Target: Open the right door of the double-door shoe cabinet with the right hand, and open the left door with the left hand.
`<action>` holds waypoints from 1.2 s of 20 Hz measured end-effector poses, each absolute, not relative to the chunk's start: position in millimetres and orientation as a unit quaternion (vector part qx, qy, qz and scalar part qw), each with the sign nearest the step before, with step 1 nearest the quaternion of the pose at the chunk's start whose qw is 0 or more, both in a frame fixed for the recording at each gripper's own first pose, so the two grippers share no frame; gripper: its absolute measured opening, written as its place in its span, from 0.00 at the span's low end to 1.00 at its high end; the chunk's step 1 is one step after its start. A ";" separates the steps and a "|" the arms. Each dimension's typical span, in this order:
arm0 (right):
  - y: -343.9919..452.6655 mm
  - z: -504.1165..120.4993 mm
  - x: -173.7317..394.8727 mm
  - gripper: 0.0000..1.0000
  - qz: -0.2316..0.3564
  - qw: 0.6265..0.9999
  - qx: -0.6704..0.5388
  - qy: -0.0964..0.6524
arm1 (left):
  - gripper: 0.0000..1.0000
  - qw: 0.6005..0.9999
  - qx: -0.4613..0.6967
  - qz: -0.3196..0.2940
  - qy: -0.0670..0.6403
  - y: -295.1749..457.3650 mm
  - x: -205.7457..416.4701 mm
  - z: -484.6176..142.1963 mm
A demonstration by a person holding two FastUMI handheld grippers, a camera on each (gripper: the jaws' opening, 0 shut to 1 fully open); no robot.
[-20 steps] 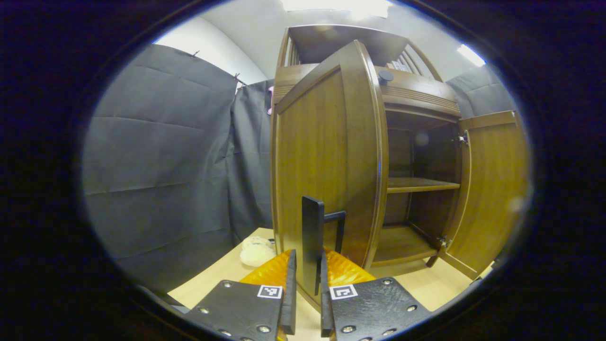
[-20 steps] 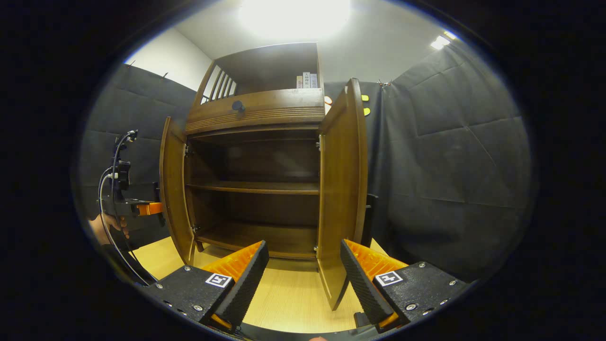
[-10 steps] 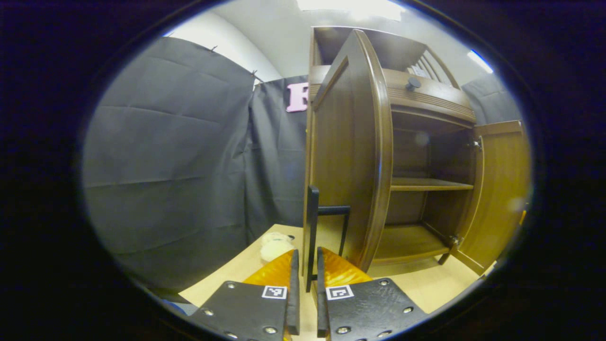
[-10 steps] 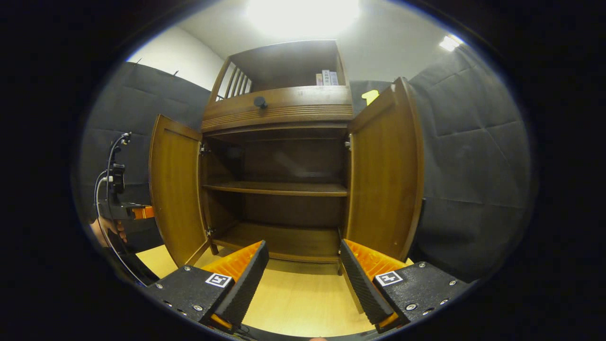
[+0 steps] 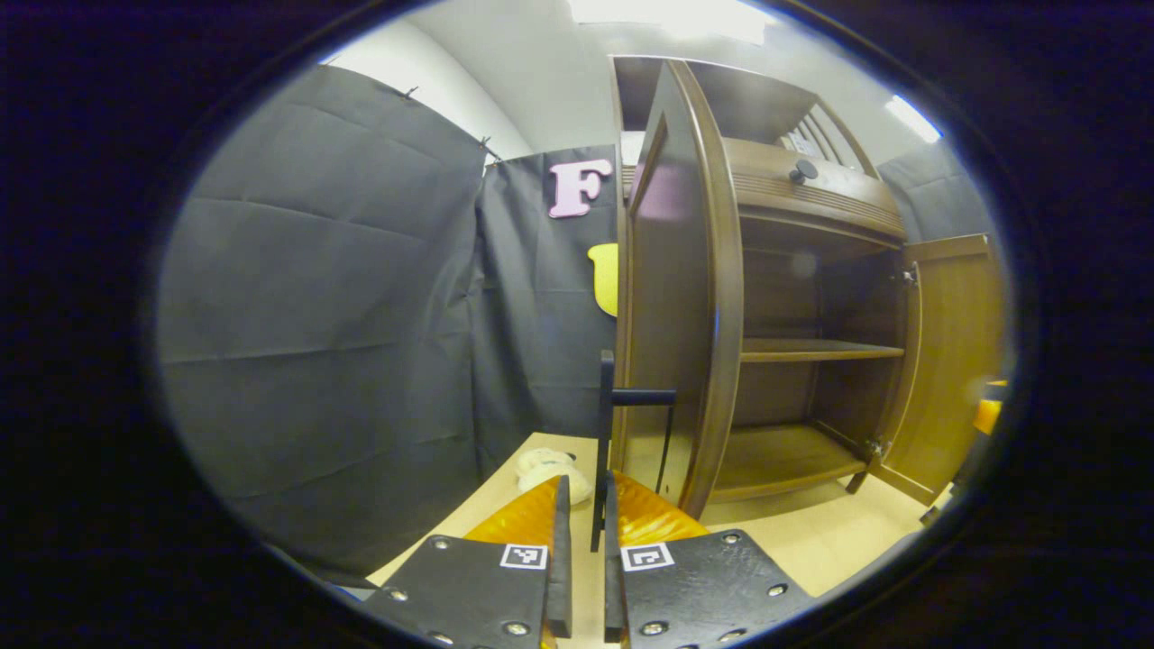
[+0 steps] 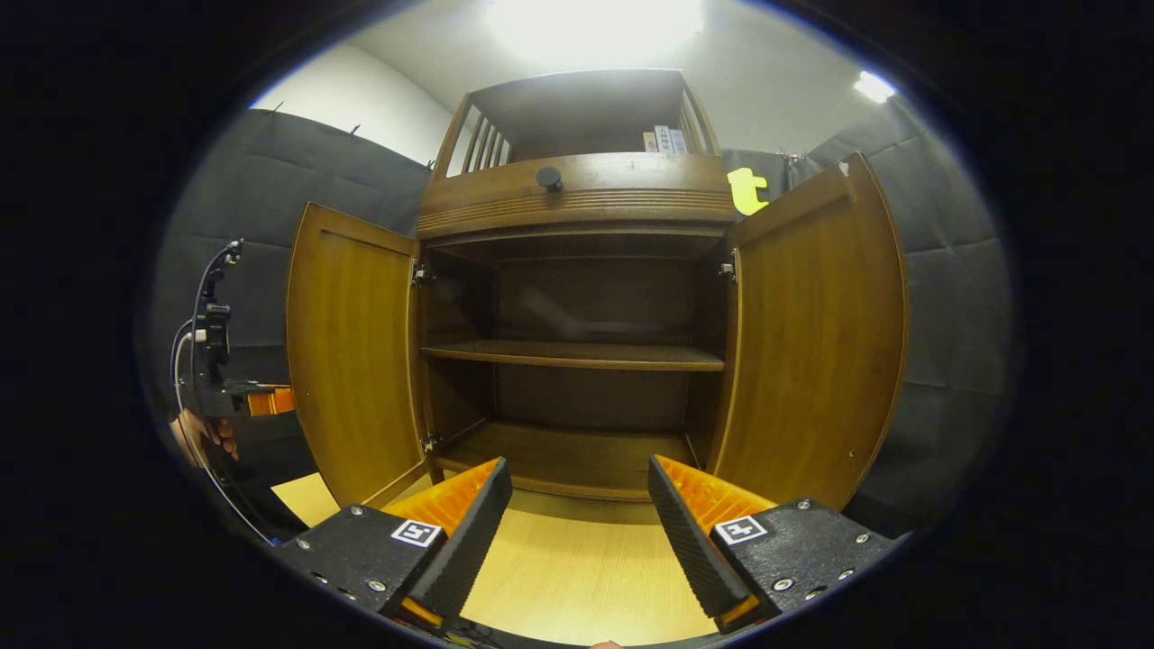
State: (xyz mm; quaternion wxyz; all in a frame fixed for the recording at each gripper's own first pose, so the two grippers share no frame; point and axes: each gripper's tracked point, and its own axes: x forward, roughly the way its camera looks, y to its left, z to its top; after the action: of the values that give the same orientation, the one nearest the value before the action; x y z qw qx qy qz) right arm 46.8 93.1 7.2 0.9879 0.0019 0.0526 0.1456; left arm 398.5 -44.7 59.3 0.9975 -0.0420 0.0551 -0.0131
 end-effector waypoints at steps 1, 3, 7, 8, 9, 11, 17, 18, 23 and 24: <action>98.5 8.1 48.3 0.94 0.146 0.988 0.005 0.053 | 0.15 0.997 -0.042 -0.014 0.055 -44.9 397.9 58.4; 105.9 11.0 46.8 0.94 0.147 0.988 0.007 0.051 | 0.15 0.997 -0.044 -0.006 0.055 -44.0 397.7 58.8; 110.5 21.1 41.6 0.94 0.160 0.986 -0.002 0.039 | 0.12 0.997 -0.052 0.036 0.051 -32.7 399.6 61.2; 107.5 23.0 38.9 0.94 0.162 0.986 -0.002 0.037 | 0.14 0.996 -0.058 0.036 0.049 -34.1 398.6 61.3; 104.0 24.8 35.3 0.94 0.162 0.986 -0.002 0.036 | 0.09 0.996 -0.064 0.039 0.047 -35.8 394.4 62.6; 92.9 29.9 24.8 0.94 0.161 0.987 -0.004 0.027 | 0.09 0.997 -0.061 0.042 0.036 -32.3 388.2 69.4; 45.0 33.5 -13.8 0.94 0.133 0.991 0.008 0.017 | 0.10 0.999 -0.050 0.008 0.019 -38.0 388.7 81.5; 37.3 33.9 -21.5 0.94 0.128 0.992 0.008 0.017 | 0.09 0.998 -0.053 0.002 0.017 -37.7 388.3 84.3; 5.5 37.7 -53.5 0.94 0.099 0.995 0.020 0.011 | 0.11 0.998 -0.061 -0.009 0.002 -34.8 388.0 78.3; -1.6 38.9 -59.0 0.93 0.092 0.995 0.022 0.009 | 0.09 0.998 -0.063 -0.010 0.001 -34.9 388.6 76.4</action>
State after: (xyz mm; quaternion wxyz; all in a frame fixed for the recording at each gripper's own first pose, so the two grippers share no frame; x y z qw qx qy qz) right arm -59.0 -1.6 38.9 0.9954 0.0223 0.0089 0.0924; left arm 388.6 -34.9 76.4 0.9979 -0.0632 0.0007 -0.0103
